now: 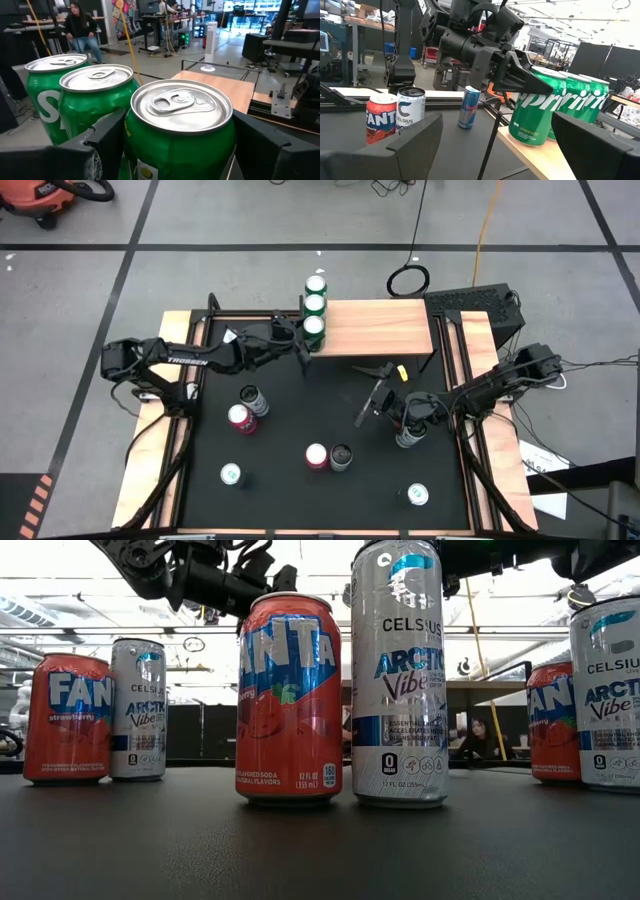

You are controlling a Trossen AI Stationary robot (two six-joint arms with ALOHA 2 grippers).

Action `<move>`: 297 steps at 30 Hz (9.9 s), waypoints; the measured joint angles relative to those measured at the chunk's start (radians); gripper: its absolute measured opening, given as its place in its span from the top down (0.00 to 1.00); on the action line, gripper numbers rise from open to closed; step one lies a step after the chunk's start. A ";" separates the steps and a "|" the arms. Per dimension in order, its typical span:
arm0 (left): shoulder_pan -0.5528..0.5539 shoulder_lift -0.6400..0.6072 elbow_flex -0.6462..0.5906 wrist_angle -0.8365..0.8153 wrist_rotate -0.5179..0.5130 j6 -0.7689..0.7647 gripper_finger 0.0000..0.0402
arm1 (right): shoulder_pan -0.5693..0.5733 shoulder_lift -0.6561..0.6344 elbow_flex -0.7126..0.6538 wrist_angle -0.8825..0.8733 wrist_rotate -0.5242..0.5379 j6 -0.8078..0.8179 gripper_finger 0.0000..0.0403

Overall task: Place canned beverage on shelf
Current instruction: Put the green soda can on the shelf, then put the center black soda can on the shelf, then put the left black soda can on the shelf

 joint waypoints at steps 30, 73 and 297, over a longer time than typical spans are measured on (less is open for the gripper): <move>-0.020 -0.058 0.004 -0.004 -0.067 0.035 0.02 | 0.000 0.000 0.000 -0.009 -0.001 -0.001 0.10; -0.142 -0.186 -0.017 -0.406 -0.439 0.002 0.03 | 0.012 -0.002 0.000 -0.042 -0.003 0.023 0.10; -0.772 -0.366 -0.097 -1.434 -0.539 -1.020 0.25 | -0.494 -0.246 0.510 -1.215 -0.790 0.297 0.28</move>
